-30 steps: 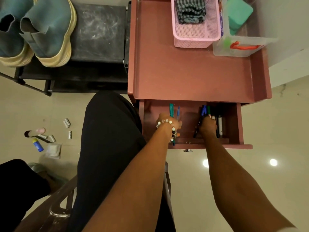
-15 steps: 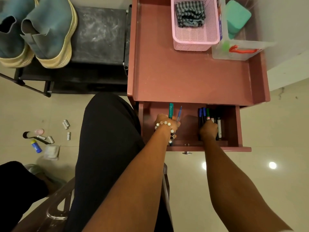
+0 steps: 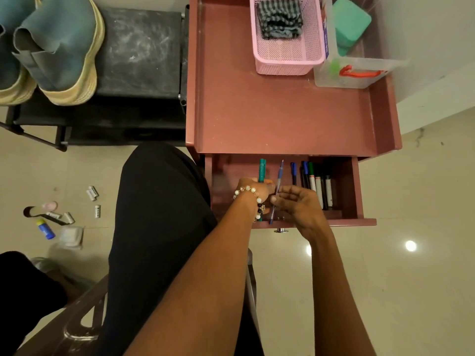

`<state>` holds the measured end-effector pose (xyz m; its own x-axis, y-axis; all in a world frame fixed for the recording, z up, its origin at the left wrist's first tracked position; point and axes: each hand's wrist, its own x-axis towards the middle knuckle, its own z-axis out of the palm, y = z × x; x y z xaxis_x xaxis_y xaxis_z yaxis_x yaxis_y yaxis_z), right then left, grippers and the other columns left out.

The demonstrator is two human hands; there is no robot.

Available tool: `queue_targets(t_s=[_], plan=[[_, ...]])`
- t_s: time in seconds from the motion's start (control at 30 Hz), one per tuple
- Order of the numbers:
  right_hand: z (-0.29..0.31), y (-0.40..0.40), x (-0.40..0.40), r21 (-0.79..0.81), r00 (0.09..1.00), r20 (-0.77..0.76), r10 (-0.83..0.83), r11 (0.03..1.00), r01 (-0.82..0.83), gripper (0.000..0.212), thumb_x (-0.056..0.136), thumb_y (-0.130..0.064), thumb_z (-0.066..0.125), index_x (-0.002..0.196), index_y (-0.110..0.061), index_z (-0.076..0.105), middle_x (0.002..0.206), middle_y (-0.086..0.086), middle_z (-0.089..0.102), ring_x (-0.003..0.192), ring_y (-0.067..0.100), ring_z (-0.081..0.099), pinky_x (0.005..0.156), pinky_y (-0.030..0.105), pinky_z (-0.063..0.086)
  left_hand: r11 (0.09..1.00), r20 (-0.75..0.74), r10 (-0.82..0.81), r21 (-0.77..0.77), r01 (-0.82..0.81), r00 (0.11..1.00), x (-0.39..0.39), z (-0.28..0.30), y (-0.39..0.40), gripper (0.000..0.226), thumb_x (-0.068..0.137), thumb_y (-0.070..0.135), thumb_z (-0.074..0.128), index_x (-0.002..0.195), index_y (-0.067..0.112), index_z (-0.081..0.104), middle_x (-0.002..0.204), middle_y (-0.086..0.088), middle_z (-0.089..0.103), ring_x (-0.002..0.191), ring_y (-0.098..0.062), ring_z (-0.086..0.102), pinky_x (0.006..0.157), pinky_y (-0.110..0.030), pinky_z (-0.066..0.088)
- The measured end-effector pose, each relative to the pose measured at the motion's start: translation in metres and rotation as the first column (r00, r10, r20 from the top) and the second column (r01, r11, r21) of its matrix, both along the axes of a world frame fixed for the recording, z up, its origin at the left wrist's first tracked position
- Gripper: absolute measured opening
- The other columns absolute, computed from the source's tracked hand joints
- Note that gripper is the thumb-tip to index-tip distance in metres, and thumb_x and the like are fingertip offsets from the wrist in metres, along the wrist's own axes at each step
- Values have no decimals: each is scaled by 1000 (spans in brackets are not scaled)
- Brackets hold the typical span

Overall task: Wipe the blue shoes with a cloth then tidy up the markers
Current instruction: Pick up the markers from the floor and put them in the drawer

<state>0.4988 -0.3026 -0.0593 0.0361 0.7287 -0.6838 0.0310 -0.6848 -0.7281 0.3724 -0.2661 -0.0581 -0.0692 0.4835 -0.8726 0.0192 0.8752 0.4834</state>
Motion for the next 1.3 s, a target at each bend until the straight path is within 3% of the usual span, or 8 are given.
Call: queue_targets(t_s=[0.1, 0.27, 0.5, 0.73, 0.9, 0.97, 1.07, 1.3], plan=[[-11, 14, 5, -20, 991, 73, -113, 993, 114, 15, 76, 3, 72, 89, -3, 69, 82, 10, 72, 73, 23, 69, 61, 28, 59, 1000, -21, 18, -2, -18, 1000, -1, -6, 3, 20, 94, 14, 53, 109, 6, 63, 90, -8, 69, 62, -16, 61, 48, -19, 48], [-68, 49, 16, -72, 848, 530, 21, 997, 20, 14, 75, -5, 77, 86, -1, 69, 86, 17, 69, 70, 33, 68, 66, 38, 58, 997, -78, 71, -33, -73, 994, 0, -5, 6, 41, 96, 30, 48, 125, 2, 54, 114, -14, 65, 106, -34, 62, 90, -40, 53], [-94, 49, 20, -247, 530, 800, 283, 959, -139, 36, 88, -11, 65, 119, 4, 57, 115, 25, 60, 106, 41, 58, 86, 43, 50, 962, 30, 226, -165, -218, 974, -4, 7, 11, 29, 100, 17, 38, 118, 5, 57, 77, -5, 58, 57, -15, 51, 55, -27, 51], [-94, 49, 39, -258, 425, 846, 320, 945, -199, 38, 86, -7, 66, 120, 5, 56, 115, 27, 59, 105, 41, 58, 86, 43, 50, 996, -61, 84, -3, -84, 995, -4, -4, 9, 18, 91, 18, 59, 103, 8, 68, 104, -18, 67, 95, -32, 65, 85, -43, 56], [-72, 48, 22, -4, 657, 752, -54, 996, 87, 23, 87, -6, 61, 106, 6, 64, 99, 22, 65, 94, 38, 64, 80, 42, 56, 997, -122, 66, 56, -60, 990, -5, -10, 8, 22, 91, 17, 61, 110, 8, 67, 101, -8, 67, 80, -17, 56, 70, -22, 44], [-46, 39, 8, 23, 912, 373, -174, 984, 178, 19, 85, -7, 67, 100, 3, 66, 90, 14, 68, 83, 30, 68, 74, 40, 59, 995, -109, 82, 62, -75, 991, -5, -9, 8, 23, 90, 14, 62, 111, 6, 67, 100, -8, 67, 80, -17, 56, 70, -21, 43], [-3, 12, -11, -20, 996, -88, -33, 999, 31, 27, 78, -11, 71, 103, -2, 67, 95, 14, 71, 82, 23, 70, 74, 37, 59, 996, -73, 74, 57, -70, 995, -5, -6, 6, 21, 86, 8, 67, 106, 3, 66, 89, -5, 63, 78, -18, 59, 65, -21, 46], [-1, 8, -3, -12, 988, 129, -84, 996, 86, 18, 74, 2, 74, 90, -2, 65, 84, 10, 70, 75, 23, 69, 70, 36, 60, 998, -35, 52, 23, -52, 998, -3, -9, 3, 16, 88, 20, 67, 95, 7, 62, 90, -10, 70, 66, -19, 64, 52, -22, 50]])
